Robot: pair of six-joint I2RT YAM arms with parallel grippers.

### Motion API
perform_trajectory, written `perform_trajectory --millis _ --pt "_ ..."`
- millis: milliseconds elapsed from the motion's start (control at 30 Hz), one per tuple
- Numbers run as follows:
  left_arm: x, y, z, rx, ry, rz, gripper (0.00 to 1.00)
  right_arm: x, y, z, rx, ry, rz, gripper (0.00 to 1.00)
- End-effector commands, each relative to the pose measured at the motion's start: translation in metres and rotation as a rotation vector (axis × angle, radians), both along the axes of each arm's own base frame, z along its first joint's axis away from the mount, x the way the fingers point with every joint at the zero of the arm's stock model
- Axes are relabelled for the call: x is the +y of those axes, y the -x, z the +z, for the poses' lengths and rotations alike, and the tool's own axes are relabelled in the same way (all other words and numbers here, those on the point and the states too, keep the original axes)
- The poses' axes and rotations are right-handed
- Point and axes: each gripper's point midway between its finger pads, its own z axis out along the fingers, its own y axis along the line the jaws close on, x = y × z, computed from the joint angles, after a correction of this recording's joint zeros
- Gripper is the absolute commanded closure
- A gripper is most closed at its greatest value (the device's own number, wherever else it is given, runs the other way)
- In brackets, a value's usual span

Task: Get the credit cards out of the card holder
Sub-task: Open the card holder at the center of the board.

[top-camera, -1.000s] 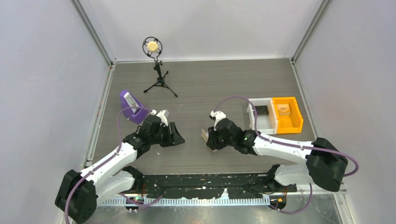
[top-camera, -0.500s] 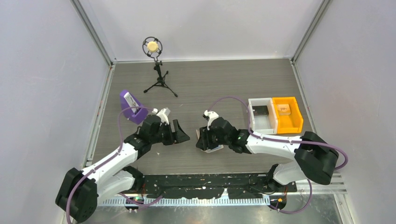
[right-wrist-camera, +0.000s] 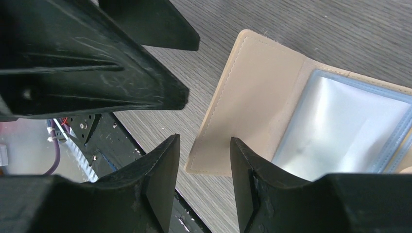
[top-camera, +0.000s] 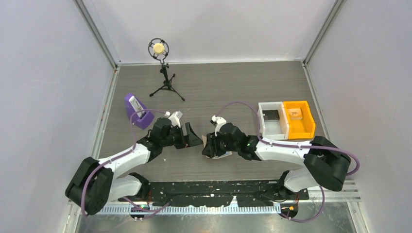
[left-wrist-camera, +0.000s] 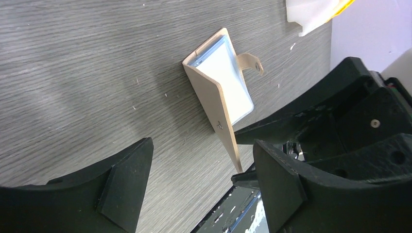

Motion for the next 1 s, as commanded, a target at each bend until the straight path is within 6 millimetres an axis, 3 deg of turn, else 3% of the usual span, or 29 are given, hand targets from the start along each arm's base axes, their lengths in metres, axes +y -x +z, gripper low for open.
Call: perform_trajectory --millis 0,100,267,433,600,733,967 --pt "-0.016 -0.011 0.017 -0.042 0.058 -0.049 0.23 0.010 0.000 0.010 -0.019 -0.051 0.014 0.50" --pt "-0.021 -0.012 0.009 -0.014 0.060 -0.070 0.26 0.009 0.000 0.010 -0.019 -0.055 0.013 0.50" --pt "-0.024 -0.011 -0.005 0.021 0.055 -0.086 0.46 0.004 0.000 0.016 -0.036 -0.048 0.011 0.49" --pt "-0.014 -0.009 -0.021 0.045 -0.030 -0.070 0.71 -0.022 -0.008 0.021 -0.094 -0.016 -0.054 0.38" --pt "-0.005 -0.008 -0.030 0.042 -0.101 -0.069 0.80 -0.049 -0.021 0.021 -0.102 0.010 -0.134 0.34" --pt "-0.007 -0.007 -0.027 0.045 -0.085 -0.078 0.76 -0.064 -0.030 0.014 -0.087 0.025 -0.188 0.34" --pt "-0.015 -0.010 -0.008 0.035 -0.025 -0.072 0.49 -0.037 -0.018 0.021 -0.051 -0.083 -0.058 0.37"
